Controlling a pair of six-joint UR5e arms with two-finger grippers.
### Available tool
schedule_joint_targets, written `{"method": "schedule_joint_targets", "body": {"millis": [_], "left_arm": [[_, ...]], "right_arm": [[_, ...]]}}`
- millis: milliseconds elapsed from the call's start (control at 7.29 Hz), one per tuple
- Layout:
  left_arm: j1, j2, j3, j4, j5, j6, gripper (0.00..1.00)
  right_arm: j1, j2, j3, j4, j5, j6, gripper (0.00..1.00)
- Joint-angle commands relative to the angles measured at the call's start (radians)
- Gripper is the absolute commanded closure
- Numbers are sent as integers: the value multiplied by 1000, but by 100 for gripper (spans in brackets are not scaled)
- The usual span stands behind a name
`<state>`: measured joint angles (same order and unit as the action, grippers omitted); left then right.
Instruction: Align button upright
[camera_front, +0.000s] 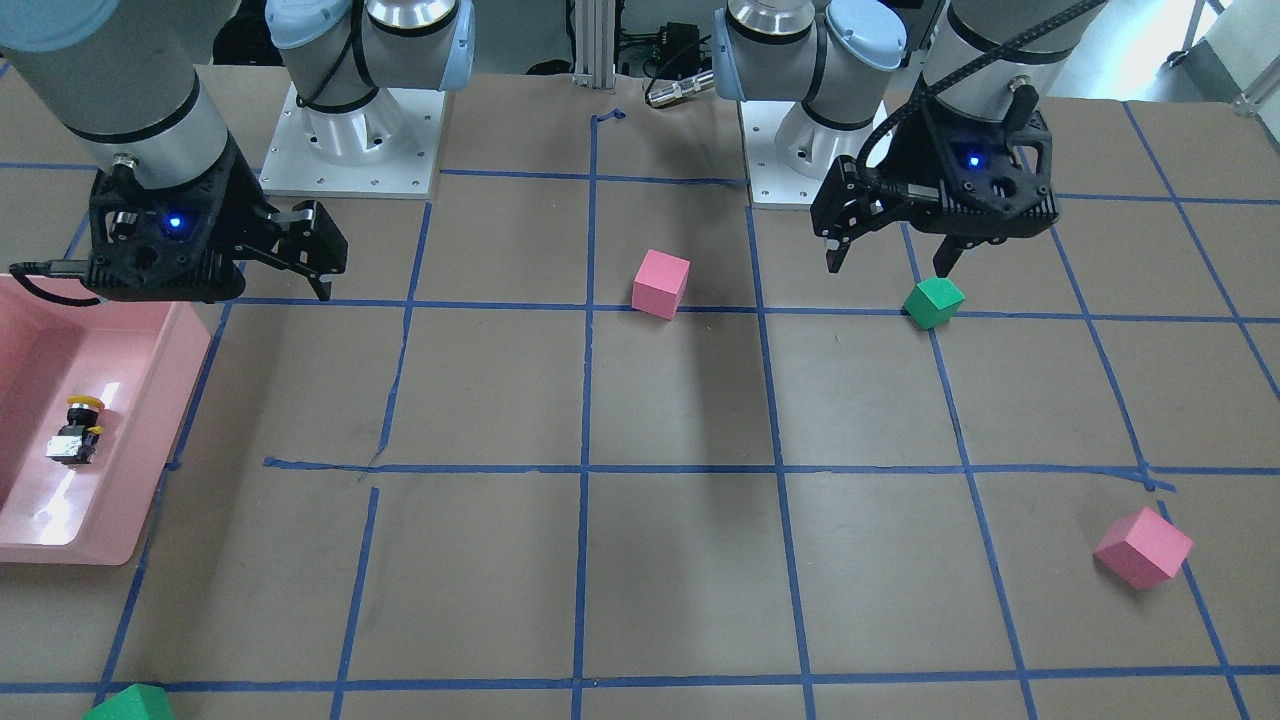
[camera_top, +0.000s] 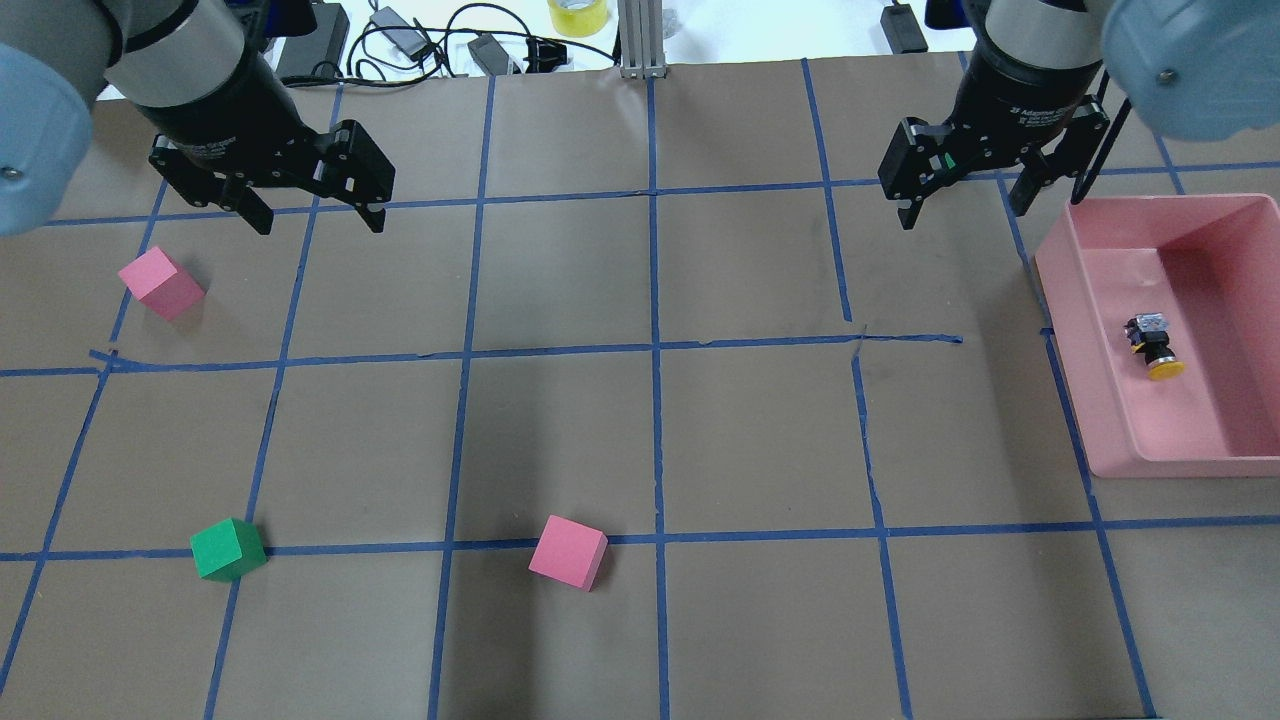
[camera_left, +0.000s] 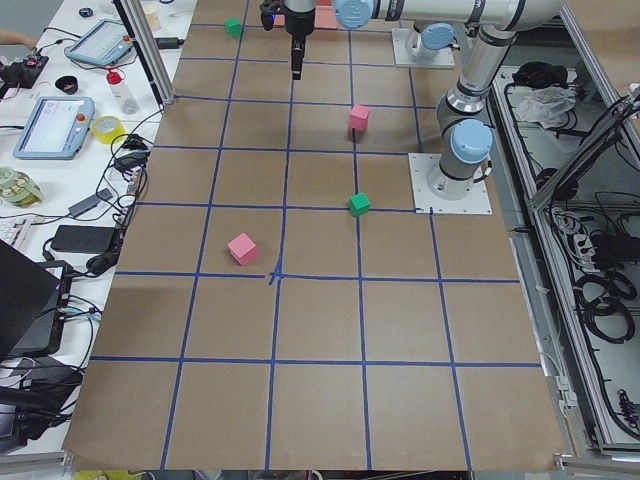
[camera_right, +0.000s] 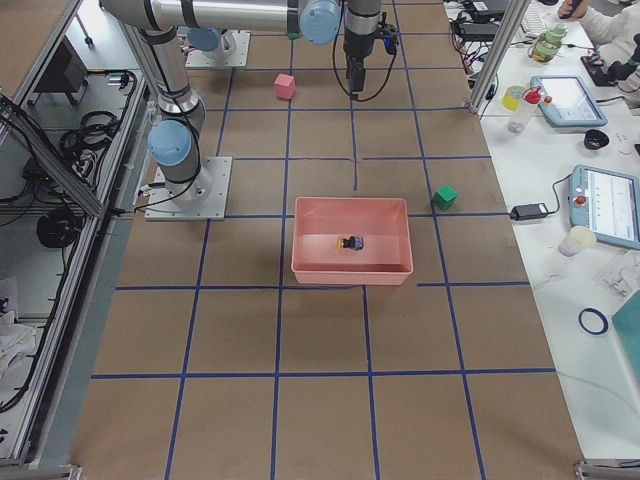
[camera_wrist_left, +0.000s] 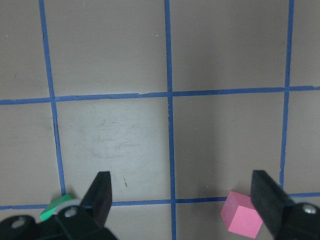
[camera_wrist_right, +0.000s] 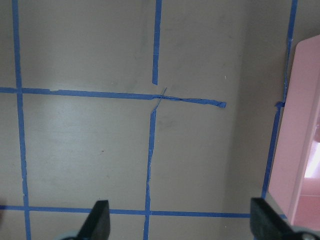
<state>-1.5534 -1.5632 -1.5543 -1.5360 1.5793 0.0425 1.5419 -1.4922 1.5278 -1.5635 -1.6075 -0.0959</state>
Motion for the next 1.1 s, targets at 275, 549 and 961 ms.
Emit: {"method": "schedule_joint_targets", "body": {"millis": [275,549,961], "left_arm": [[-10,-5,5,0,-15,3,0],[-10,-8,3,0,-57,-12,0],[-10,-3,0,0,-38,-9,0]], "right_arm": [[-128,9,0,-15,1,-121,0],[-338,58,38,-24,4,-284,0],[-422,122,87,-240,-72,-347,0]]}}
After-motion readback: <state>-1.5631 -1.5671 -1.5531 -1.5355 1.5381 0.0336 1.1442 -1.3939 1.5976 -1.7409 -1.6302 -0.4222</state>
